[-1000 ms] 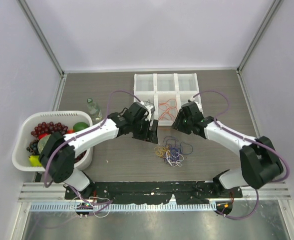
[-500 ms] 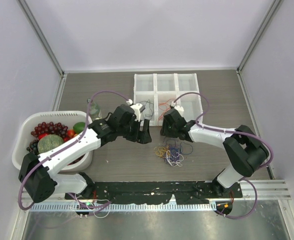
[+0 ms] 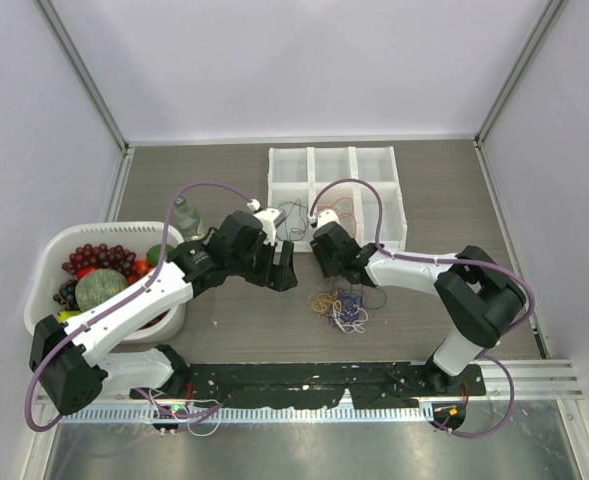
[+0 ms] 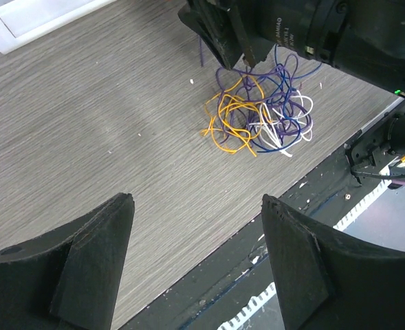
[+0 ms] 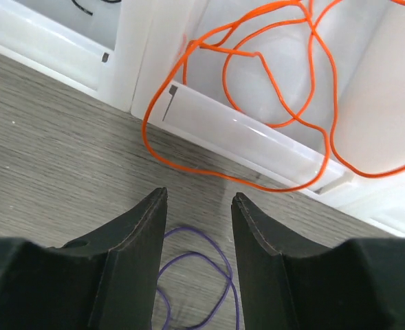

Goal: Untangle the cables

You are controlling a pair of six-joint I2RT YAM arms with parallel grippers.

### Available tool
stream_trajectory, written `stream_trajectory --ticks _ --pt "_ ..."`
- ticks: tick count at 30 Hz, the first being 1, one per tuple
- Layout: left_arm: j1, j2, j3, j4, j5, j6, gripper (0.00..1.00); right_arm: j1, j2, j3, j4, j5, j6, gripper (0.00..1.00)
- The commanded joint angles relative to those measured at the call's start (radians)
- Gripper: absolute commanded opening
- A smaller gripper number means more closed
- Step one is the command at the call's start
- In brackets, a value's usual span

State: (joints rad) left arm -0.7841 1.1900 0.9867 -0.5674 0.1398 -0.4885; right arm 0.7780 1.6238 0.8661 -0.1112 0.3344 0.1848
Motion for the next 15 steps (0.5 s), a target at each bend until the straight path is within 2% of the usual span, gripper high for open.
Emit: stream_trajectory --ticks 1,8,15 --pt "-0.001 -0.039 0.032 -0.032 -0.005 0.016 0.79 0.02 0.031 0.034 0.085 0.028 -0.131 0.48" --pt "-0.001 -0.09 0.013 -0.048 -0.029 0.004 0.79 0.058 0.12 0.089 0.105 0.106 -0.263 0.49" --pt "-0.001 -0.115 0.012 -0.078 -0.046 -0.002 0.79 0.067 0.189 0.12 0.105 0.149 -0.286 0.47"
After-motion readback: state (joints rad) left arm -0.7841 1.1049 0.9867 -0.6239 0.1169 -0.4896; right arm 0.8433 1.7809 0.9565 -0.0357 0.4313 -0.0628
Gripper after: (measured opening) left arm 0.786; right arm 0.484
